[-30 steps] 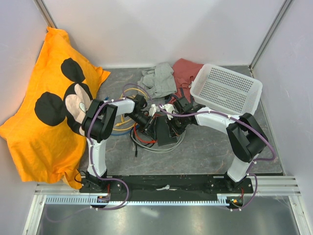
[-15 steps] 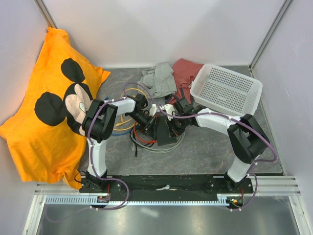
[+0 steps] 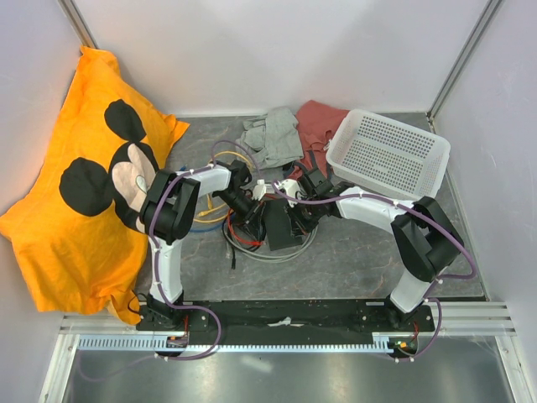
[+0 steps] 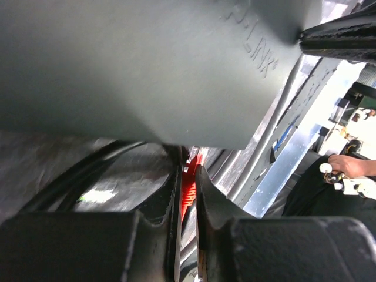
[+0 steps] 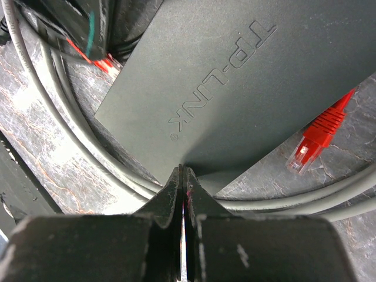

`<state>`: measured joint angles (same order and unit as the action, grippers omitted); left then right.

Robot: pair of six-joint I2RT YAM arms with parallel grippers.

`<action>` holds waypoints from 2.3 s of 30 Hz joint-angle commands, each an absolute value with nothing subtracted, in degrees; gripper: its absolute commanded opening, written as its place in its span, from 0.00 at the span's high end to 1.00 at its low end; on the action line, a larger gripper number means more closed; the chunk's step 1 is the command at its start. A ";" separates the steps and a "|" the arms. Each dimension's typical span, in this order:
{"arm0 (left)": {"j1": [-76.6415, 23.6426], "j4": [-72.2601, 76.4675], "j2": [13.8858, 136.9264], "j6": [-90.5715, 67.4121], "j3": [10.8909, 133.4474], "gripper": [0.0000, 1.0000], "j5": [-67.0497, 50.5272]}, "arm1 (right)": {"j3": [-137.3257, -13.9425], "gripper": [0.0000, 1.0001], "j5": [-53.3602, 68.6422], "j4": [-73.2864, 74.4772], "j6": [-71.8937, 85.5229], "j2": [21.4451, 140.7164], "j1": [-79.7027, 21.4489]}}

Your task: Pull the plug from the switch port

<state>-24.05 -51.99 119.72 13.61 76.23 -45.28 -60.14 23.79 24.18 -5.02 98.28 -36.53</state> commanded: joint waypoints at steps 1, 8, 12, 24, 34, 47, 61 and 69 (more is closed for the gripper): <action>-23.47 -54.14 120.23 18.10 77.96 0.99 -34.63 | -57.83 1.00 19.25 26.89 -7.03 98.96 -36.47; -23.20 -54.49 119.80 18.81 77.61 0.98 -34.28 | -57.66 1.00 19.16 27.07 -7.29 98.96 -36.56; -23.20 -54.49 118.31 18.81 77.87 0.99 -34.37 | -57.74 1.00 19.16 26.98 -7.29 99.14 -36.56; -22.59 -60.55 109.87 20.83 91.21 0.98 -35.95 | -57.75 1.00 19.07 26.89 -7.65 99.32 -36.65; -17.76 -68.11 111.00 21.36 119.25 0.99 -30.06 | -58.36 1.00 18.72 26.89 -7.91 99.41 -36.65; -7.83 -63.46 106.27 22.06 122.36 0.99 -20.83 | -58.45 1.00 18.54 26.89 -8.00 99.41 -36.65; 2.55 -42.02 98.35 0.80 80.17 0.98 -36.74 | -58.36 1.00 18.72 26.81 -7.56 99.84 -36.74; 2.29 -42.19 100.72 0.62 84.72 0.59 -33.13 | -59.15 1.00 17.84 27.16 -8.09 98.97 -36.83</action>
